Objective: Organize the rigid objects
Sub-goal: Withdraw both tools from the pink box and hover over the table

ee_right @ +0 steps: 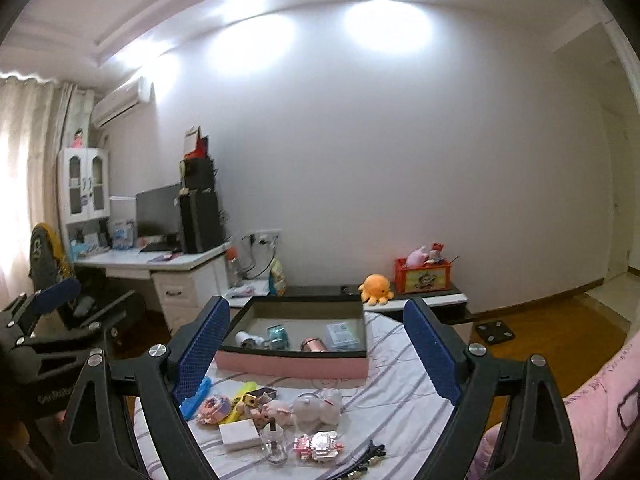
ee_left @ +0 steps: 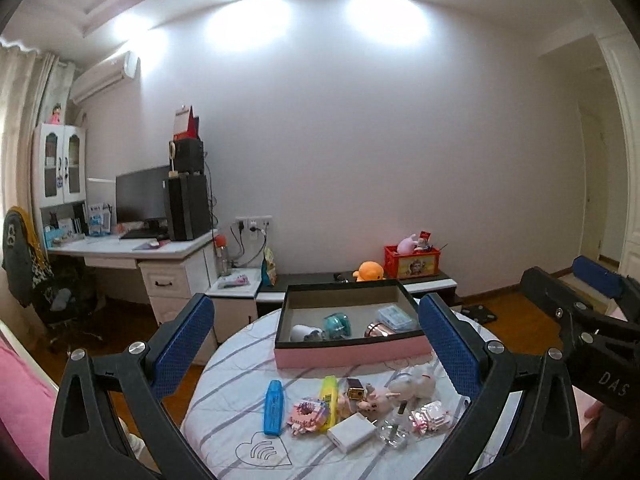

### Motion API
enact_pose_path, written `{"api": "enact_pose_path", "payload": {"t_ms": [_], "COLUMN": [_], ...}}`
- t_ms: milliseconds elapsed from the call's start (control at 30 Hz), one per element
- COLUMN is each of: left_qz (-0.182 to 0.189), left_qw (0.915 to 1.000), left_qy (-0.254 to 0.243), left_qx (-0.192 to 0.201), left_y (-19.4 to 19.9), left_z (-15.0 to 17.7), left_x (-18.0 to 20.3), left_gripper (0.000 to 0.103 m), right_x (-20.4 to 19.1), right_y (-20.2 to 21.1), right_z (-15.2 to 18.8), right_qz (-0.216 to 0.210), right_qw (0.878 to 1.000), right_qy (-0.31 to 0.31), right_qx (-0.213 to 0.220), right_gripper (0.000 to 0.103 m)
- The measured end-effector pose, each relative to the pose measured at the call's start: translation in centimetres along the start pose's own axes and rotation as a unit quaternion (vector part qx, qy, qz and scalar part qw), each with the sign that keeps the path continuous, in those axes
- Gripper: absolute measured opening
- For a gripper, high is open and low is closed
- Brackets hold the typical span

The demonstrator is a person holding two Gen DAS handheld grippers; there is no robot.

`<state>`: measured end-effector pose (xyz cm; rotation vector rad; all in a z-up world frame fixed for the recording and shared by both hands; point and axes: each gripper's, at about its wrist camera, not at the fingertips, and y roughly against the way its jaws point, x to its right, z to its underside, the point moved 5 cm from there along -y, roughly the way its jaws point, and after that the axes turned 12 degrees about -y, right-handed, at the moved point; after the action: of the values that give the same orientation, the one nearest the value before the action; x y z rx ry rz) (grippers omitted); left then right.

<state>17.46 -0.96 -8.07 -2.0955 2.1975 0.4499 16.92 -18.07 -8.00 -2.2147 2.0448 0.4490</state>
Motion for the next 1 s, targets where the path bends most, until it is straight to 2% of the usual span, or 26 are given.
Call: {"api": "enact_pose_path", "payload": {"t_ms": [167,433,1000], "left_qz": [0.000,0.004,-0.006], "left_qw": [1.0000,1.0000,1.0000], "left_qy": [0.002,0.007,-0.002], "left_qx": [0.003,-0.003,0.004], "left_y": [1.0,1.6,2.3], "left_z": [-0.1,0.3,0.3], "left_x": [0.1,0.3,0.5], "left_gripper": [0.103,0.103,0.103], "right_x": [-0.3,-0.2,-0.6], "right_y": [1.7,2.7,3.3], "right_z": [-0.4,0.2,0.5], "right_qz": [0.023,0.019,0.027], "right_qw": [0.999,1.000,0.999], "right_qy": [0.019,0.014,0.019], "right_qx": [0.024,0.004,0.006], "right_gripper": [0.092,0.092,0.092]}}
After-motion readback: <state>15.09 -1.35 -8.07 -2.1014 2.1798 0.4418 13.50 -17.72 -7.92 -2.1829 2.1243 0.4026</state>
